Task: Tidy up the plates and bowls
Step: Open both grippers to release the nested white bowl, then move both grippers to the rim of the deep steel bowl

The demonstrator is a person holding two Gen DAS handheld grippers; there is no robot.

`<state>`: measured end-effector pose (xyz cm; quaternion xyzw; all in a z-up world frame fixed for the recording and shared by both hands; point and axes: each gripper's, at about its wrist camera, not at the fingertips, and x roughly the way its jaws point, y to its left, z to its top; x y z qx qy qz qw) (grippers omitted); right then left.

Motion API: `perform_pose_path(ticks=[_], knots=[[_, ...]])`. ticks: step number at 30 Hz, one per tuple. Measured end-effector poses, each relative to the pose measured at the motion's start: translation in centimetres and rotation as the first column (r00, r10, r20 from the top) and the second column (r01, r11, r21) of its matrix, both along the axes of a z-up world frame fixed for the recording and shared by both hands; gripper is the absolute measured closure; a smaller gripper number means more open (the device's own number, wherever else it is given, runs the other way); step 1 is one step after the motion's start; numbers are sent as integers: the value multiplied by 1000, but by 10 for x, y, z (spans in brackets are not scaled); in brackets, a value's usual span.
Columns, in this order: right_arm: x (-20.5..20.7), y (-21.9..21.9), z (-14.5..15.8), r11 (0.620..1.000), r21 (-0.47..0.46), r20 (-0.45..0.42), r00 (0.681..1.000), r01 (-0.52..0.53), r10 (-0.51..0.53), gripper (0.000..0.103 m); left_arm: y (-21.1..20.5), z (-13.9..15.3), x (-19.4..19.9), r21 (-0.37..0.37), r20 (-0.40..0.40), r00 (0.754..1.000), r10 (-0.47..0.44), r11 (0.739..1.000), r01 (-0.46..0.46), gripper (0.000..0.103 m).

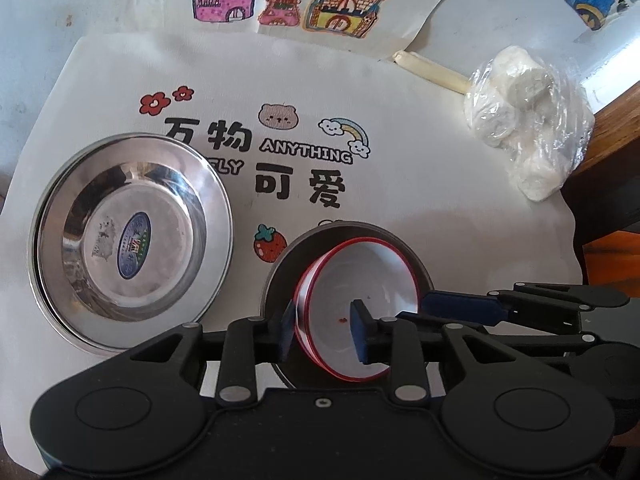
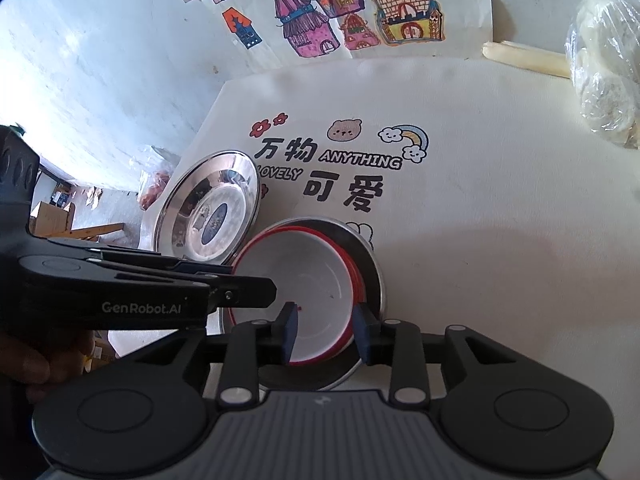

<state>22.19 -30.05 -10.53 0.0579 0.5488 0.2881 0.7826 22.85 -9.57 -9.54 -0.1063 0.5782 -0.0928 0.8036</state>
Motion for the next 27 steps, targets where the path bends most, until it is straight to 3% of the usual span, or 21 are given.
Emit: perform_pose_path(ticks=[3,8,10,14,16,19,27], knots=[[-2,2,5,1000,-6,13,1000,17,-16,66,3,5,-1,2,18,1000,-3,1000,3,57],[-7,-2,17,997,-18,43,997,70,-69,52,11,14,-2,18,46,999,-5,1000,5,34],[-9,-5,21,994,-24,50,993,106,-105,40,16,15,-2,18,49,999,-1,1000,0,20],[-15,-14,27,979,-38,52,979,199,-197,19,26,15,-2,-13,53,999,-9,1000,10,2],[-21,-18,30,967,-44,54,967,251,-249,8,29,14,-1,-34,52,998,-38,999,40,1],[-30,-20,31,948,-64,64,949,312,-308,2,28,15,-2,-27,64,994,-94,995,96,1],[-54,-18,38,898,-101,107,902,429,-419,0,29,20,-5,-62,85,983,-160,984,165,1]])
